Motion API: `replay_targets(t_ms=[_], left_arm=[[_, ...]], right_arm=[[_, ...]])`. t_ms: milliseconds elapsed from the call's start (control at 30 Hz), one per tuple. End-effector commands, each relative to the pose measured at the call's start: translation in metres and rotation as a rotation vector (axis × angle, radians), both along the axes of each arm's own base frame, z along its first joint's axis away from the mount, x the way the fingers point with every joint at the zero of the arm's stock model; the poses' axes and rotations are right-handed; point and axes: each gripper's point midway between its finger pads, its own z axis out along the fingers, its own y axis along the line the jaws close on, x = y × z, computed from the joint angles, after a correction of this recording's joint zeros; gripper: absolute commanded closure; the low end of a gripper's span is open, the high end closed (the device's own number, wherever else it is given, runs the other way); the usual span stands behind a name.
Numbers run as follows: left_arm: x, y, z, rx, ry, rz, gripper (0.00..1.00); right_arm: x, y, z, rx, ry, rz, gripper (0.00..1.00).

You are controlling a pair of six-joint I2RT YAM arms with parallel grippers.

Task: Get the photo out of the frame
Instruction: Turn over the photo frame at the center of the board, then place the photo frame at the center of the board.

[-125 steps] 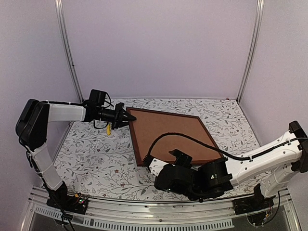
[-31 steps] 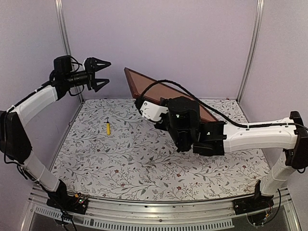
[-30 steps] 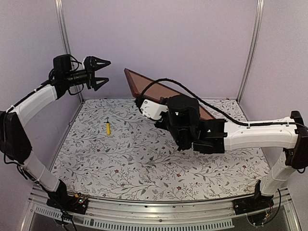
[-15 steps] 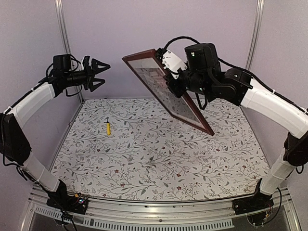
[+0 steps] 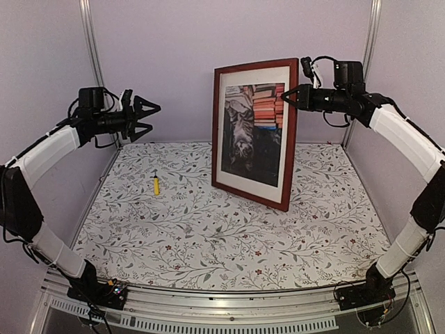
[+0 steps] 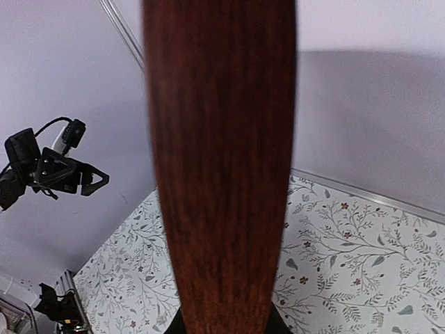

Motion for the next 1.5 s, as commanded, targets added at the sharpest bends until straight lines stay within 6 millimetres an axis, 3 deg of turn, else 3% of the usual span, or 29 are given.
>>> replay_targets(t_ms=[0, 300, 567, 800, 1000, 1267, 1467], left_arm=[[-0.007, 0.000, -0.006, 0.016, -0.011, -0.028, 0.01], [-0.018, -0.005, -0.061, 0.046, 0.089, -0.062, 0.01], [-0.043, -0.024, -0.129, 0.073, 0.202, -0.100, 0.01], [-0.060, -0.039, -0.173, 0.089, 0.275, -0.123, 0.01], [-0.070, -0.050, -0.204, 0.124, 0.322, -0.137, 0.01], [-0.081, -0.058, -0.238, 0.184, 0.382, -0.130, 0.01], [-0.078, -0.059, -0.247, 0.201, 0.369, -0.114, 0.01]], right_arm=[[-0.042, 0.021, 0.002, 0.217, 0.190, 0.283, 1.00], [-0.024, 0.002, -0.087, 0.373, 0.482, 0.384, 1.00], [0.005, 0.000, -0.180, 0.377, 0.677, 0.337, 1.00], [0.032, 0.006, -0.258, 0.394, 0.833, 0.372, 1.00], [0.047, 0.005, -0.301, 0.407, 0.918, 0.353, 1.00], [0.063, -0.002, -0.325, 0.314, 0.972, 0.206, 0.63], [0.067, -0.026, -0.337, 0.137, 0.951, 0.007, 0.41]])
